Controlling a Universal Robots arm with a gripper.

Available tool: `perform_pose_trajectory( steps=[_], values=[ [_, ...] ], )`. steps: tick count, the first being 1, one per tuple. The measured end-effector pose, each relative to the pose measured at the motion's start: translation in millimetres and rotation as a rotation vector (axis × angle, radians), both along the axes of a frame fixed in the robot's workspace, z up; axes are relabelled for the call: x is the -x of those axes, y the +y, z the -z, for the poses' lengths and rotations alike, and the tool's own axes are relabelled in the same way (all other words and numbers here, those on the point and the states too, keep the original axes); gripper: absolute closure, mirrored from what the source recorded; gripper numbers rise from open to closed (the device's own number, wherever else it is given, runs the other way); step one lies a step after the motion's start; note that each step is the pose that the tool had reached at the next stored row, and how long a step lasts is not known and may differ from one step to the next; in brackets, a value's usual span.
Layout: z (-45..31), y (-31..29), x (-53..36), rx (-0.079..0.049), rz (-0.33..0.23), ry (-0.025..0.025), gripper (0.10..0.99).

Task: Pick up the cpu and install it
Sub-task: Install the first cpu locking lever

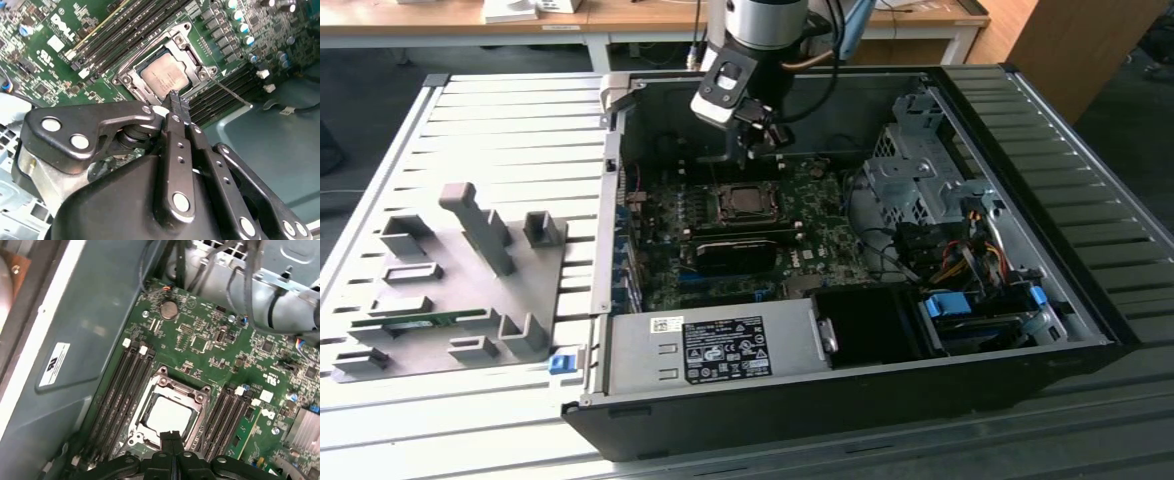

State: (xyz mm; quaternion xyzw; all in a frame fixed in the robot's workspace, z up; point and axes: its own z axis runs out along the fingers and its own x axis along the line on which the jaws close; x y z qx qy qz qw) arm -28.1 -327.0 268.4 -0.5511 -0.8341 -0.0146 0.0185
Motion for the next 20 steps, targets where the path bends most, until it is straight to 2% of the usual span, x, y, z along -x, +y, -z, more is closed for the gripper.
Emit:
perform_pose_trajectory(
  steps=[20],
  values=[
    [0.2, 0.0, 0.0, 0.000, -0.260, -0.0001, 0.980]
  ],
)
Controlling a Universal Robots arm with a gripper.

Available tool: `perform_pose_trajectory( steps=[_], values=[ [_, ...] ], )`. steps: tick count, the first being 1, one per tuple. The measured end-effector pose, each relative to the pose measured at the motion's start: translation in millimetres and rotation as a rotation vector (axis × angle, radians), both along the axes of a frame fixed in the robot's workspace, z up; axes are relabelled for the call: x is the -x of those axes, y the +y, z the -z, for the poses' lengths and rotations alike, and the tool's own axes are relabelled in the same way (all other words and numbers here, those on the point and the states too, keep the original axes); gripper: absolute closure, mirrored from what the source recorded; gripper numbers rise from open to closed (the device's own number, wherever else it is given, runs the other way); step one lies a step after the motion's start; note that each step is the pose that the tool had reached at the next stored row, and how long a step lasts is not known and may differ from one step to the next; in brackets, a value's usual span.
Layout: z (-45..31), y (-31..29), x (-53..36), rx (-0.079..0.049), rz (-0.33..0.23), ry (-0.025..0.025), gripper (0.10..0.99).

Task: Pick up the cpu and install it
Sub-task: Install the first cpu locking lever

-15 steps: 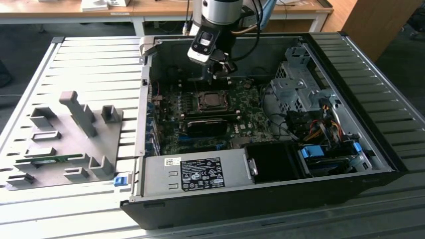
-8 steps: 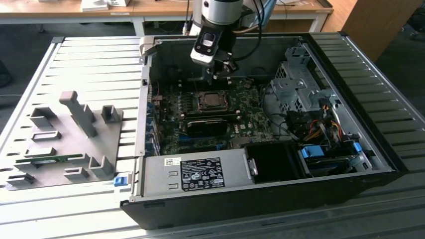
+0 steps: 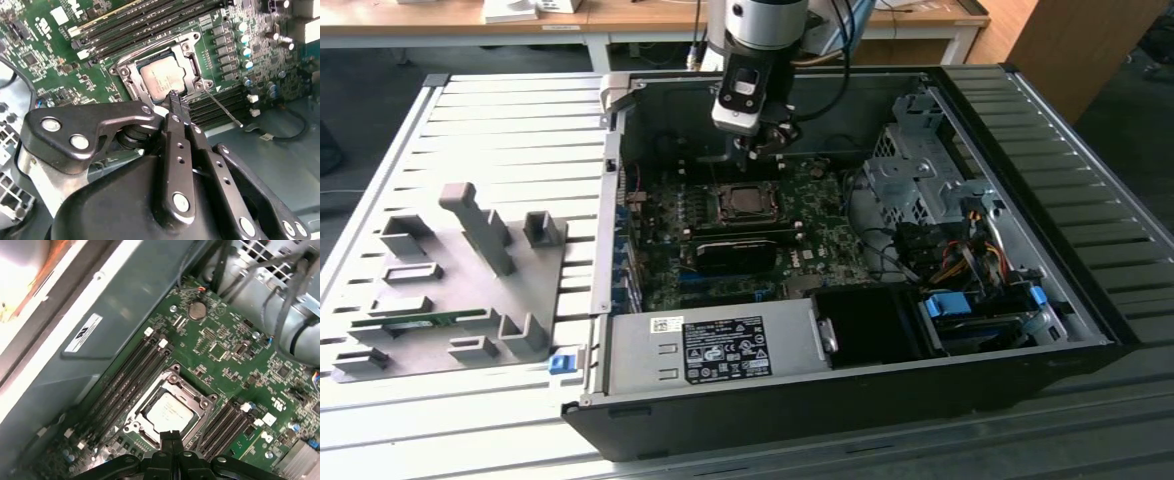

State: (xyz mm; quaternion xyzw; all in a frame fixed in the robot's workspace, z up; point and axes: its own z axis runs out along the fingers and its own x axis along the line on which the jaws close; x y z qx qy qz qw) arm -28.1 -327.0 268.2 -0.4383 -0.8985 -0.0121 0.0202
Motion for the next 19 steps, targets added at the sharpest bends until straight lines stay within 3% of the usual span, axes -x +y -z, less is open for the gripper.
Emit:
perform_pose_trajectory(
  steps=[13, 14, 15, 18, 19],
  values=[
    [1.7, 0.0, 0.0, 0.000, -0.226, -0.0009, 0.980],
    [1.8, -0.1, 0.0, 0.001, -0.234, -0.0037, 0.980],
    [2.0, -0.1, 0.0, 0.001, -0.239, -0.0107, 0.980],
    [2.5, 0.0, 0.1, 0.004, -0.250, -0.0400, 0.980],
    [2.6, 0.0, 0.1, 0.005, -0.254, -0.0470, 0.980]
  ],
)
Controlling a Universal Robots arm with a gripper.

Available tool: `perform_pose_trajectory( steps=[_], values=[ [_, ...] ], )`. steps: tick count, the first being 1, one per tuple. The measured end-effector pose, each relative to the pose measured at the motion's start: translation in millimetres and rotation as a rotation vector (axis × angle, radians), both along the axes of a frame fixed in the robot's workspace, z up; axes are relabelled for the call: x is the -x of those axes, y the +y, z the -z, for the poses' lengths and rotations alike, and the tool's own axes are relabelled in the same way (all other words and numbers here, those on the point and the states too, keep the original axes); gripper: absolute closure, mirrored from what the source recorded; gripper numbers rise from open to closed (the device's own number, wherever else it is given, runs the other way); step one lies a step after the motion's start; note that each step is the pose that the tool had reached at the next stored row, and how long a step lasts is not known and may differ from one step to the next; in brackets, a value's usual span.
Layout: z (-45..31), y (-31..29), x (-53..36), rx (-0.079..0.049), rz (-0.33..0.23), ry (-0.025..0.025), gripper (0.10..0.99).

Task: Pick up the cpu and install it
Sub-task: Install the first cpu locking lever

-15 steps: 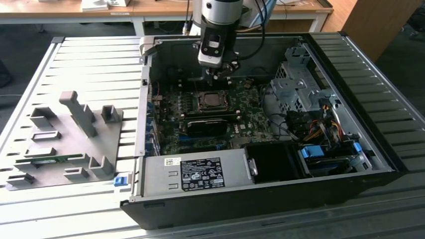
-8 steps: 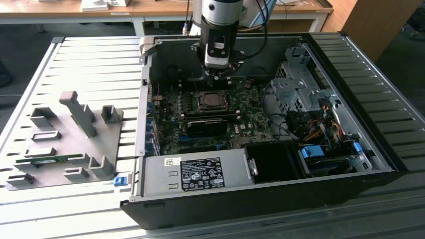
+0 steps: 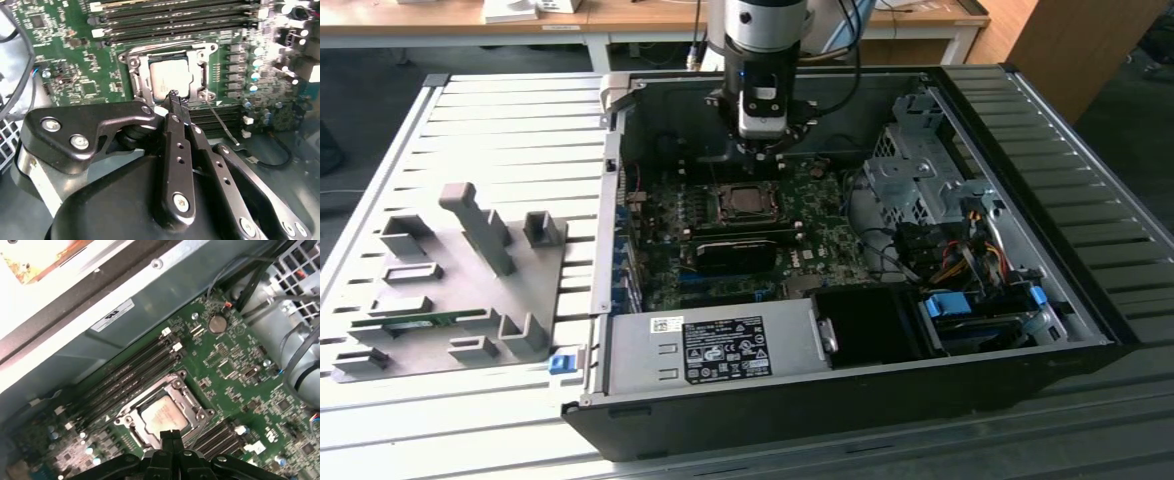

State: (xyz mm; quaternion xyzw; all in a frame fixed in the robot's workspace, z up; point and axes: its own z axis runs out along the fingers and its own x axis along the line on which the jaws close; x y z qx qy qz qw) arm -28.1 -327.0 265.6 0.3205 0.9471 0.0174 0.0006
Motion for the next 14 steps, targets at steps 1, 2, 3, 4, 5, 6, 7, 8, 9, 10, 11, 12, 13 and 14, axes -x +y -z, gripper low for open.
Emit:
perform_pose_trajectory(
  steps=[1, 2, 3, 4, 5, 6, 7, 8, 9, 10, 11, 12, 13, 14],
  values=[
    [0.1, 0.0, 0.0, 0.000, -0.005, -0.0059, 0.980],
    [0.1, 0.0, 0.0, 0.000, -0.011, -0.0113, 0.980],
    [0.3, 0.0, 0.0, 0.000, -0.016, -0.0152, 0.980],
    [0.3, 0.0, -0.1, 0.000, -0.021, -0.0167, 0.980],
    [0.4, 0.0, -0.1, 0.000, -0.027, -0.0175, 0.980],
    [0.5, 0.0, -0.1, 0.000, -0.034, -0.0178, 0.980],
    [0.5, 0.0, 0.0, 0.000, -0.044, -0.0179, 0.980],
    [0.7, 0.0, -0.1, 0.000, -0.059, -0.0179, 0.980],
    [0.9, 0.0, -0.1, 0.000, -0.075, -0.0180, 0.980],
    [1.3, 0.0, -0.1, -0.001, -0.091, -0.0181, 0.980],
    [1.5, 0.0, -0.2, -0.001, -0.106, -0.0180, 0.980],
    [1.6, 0.0, -0.3, -0.001, -0.122, -0.0179, 0.980],
    [1.8, 0.0, -0.4, -0.001, -0.138, -0.0179, 0.980],
    [2.0, 0.0, -0.4, -0.001, -0.155, -0.0179, 0.980]
  ],
)
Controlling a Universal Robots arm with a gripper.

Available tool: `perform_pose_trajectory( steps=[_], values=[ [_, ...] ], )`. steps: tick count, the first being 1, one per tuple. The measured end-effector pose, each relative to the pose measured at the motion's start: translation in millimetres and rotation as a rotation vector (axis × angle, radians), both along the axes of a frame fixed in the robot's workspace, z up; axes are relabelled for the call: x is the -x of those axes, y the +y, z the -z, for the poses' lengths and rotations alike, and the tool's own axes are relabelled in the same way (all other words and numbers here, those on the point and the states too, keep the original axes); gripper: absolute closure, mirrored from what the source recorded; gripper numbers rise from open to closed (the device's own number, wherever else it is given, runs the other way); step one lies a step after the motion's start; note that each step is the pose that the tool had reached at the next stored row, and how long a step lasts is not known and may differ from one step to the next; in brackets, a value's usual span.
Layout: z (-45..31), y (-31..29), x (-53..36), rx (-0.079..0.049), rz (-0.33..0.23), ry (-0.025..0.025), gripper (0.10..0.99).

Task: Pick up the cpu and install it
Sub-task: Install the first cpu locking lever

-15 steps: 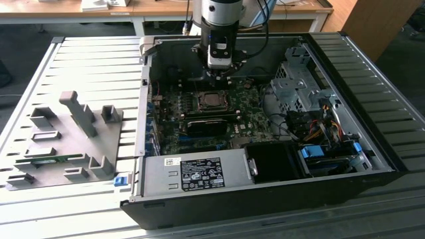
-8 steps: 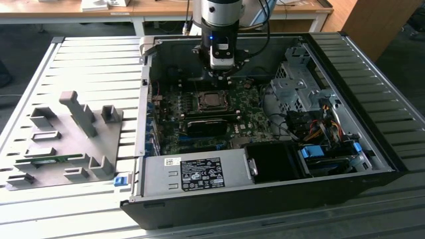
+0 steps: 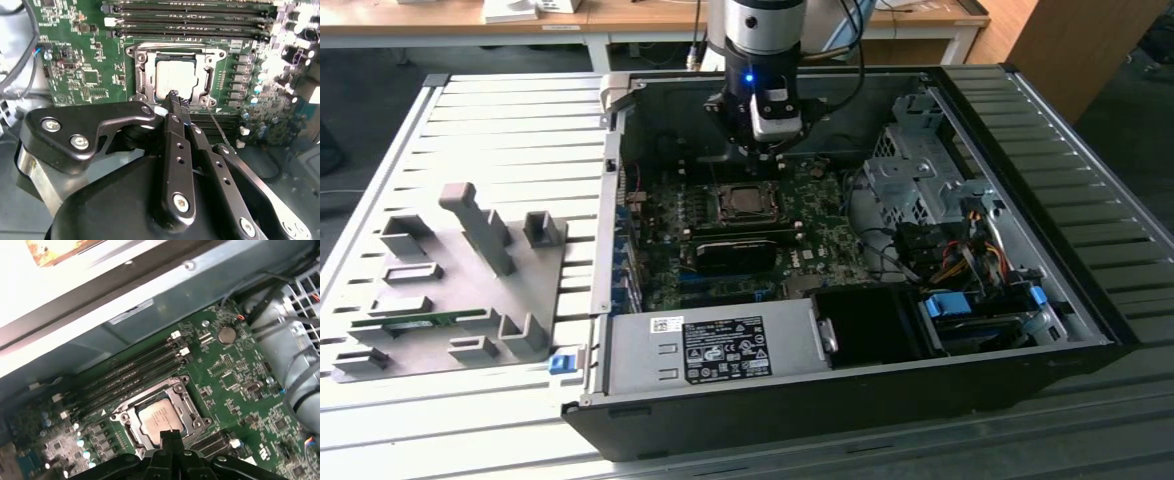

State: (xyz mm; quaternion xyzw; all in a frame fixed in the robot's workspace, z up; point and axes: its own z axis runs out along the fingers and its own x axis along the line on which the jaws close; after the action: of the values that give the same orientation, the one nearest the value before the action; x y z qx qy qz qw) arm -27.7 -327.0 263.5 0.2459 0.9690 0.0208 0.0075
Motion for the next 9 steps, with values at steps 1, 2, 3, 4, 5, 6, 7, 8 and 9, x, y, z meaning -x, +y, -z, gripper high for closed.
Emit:
perform_pose_trajectory(
  steps=[1, 2, 3, 4, 5, 6, 7, 8, 9],
  values=[
    [0.2, 0.0, 0.0, 0.000, -0.018, 0.0000, 0.980],
    [0.4, 0.0, 0.0, 0.000, -0.036, 0.0000, 0.980],
    [0.6, 0.0, 0.0, 0.000, -0.054, 0.0000, 0.980],
    [0.9, 0.0, 0.0, 0.000, -0.072, -0.0001, 0.980],
    [1.2, 0.0, 0.0, 0.000, -0.090, -0.0001, 0.980],
    [1.5, 0.0, 0.0, 0.000, -0.108, 0.0000, 0.980],
    [1.8, 0.0, 0.0, 0.000, -0.128, -0.0001, 0.980],
    [2.1, 0.0, 0.0, 0.000, -0.145, 0.0000, 0.980],
    [2.3, 0.0, 0.0, 0.000, -0.163, 0.0000, 0.980]
  ],
)
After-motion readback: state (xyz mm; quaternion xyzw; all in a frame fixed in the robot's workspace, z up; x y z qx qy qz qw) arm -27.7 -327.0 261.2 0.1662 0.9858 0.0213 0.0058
